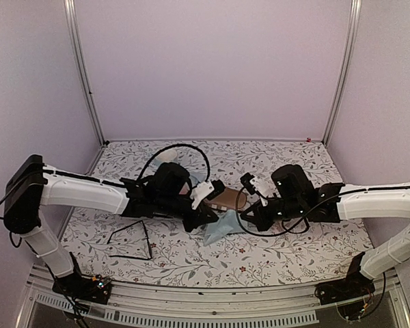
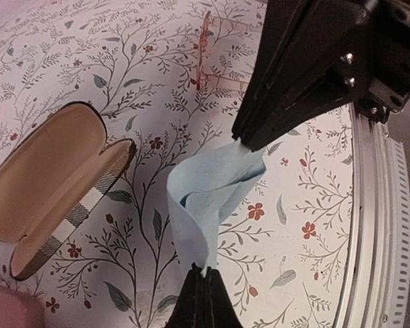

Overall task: Organize the sunglasses
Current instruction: Adjust the glasses cleaning cloth at the center of the board.

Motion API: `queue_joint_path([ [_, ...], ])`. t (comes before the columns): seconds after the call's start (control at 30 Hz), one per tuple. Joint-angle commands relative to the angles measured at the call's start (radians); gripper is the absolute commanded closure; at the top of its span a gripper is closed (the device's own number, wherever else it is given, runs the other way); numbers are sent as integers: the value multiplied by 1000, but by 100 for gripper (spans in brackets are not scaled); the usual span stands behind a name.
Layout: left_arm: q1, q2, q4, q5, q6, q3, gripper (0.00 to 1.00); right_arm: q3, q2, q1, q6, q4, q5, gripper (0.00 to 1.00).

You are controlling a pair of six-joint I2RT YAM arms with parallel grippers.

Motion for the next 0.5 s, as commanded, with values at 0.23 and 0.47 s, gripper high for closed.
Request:
queue_joint_path([
  [0.23,-26,-152,7,-91,-10,-48,100,33,-116,-6,-94,-99,-20,100],
  [0.47,-45,-160,47,-76,3,-82,100,13,-144,-4,-140,-74,-80,100],
])
